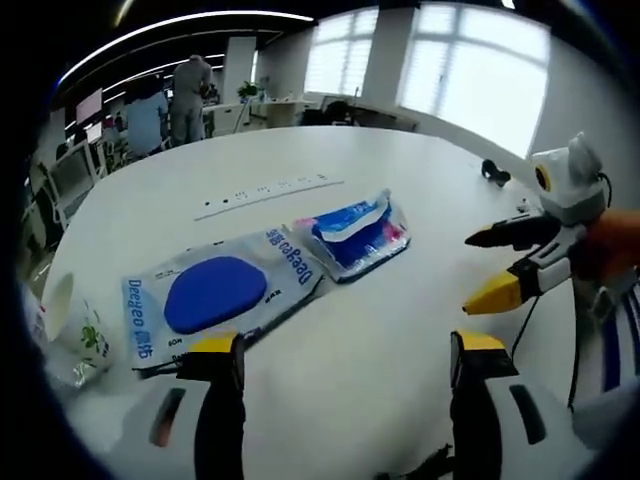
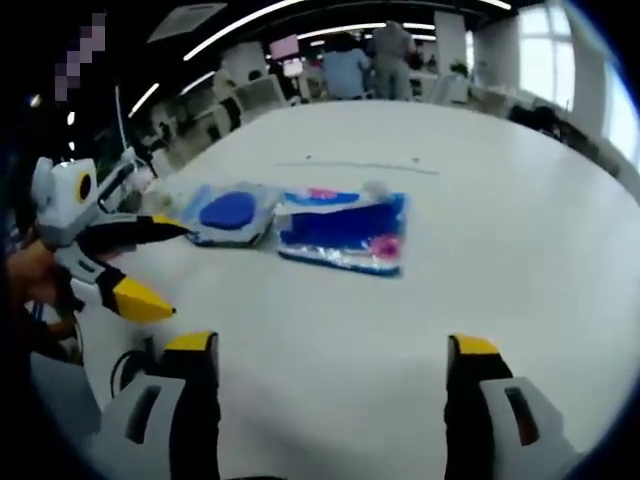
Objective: Arrange the tabletop items into an orderly group along one side of the table until the central work area is clear of visible clutter.
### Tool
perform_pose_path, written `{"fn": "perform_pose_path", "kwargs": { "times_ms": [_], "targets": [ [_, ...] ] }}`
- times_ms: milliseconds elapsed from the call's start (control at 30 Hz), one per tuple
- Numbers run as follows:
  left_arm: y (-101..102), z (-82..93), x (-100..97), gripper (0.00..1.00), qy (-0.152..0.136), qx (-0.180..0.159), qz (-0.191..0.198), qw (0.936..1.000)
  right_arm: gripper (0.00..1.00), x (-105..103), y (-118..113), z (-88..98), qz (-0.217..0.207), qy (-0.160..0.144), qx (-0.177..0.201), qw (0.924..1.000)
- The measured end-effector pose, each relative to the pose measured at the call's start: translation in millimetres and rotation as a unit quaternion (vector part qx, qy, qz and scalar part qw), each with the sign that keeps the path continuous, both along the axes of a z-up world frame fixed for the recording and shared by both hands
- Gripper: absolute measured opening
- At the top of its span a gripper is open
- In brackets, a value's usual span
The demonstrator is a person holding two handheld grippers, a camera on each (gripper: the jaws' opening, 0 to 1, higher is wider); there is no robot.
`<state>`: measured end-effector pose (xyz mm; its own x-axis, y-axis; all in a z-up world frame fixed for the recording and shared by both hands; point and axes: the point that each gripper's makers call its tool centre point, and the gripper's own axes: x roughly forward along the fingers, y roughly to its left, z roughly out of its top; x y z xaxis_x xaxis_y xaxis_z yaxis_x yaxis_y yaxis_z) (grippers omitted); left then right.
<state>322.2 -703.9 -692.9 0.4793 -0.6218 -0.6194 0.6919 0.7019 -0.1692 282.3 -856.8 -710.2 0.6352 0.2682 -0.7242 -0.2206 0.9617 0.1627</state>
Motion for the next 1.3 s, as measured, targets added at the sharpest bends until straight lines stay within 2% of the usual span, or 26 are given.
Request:
{"fn": "perform_pose_path", "kwargs": {
  "times_ms": [433,767,1033,1300],
  "targets": [
    [22.7,1.2,-8.2,0.99,-0.001,-0.001,0.016,0.9999,1.0,-12.0,3.8,12.0,0.0,-0.02,0.005,0.9998],
    [40.6,5.6,-18.5,0.99,-0.007,0.0,0.02,0.9998,1.0,-38.9,7.1,1.2,0.002,-0.011,0.006,0.9999],
    [59.5,0.8,-36.2,0.99,-0.01,0.013,0.028,0.9995,1.0,-50.1,14.8,0.3,0.008,-0.017,0.006,0.9998],
    [79.3,-0.3,-51.9,0.99,-0.019,0.022,0.046,0.9985,1.0,-66.3,31.3,-5.5,0.018,-0.012,0.016,0.9996]
  ]
}}
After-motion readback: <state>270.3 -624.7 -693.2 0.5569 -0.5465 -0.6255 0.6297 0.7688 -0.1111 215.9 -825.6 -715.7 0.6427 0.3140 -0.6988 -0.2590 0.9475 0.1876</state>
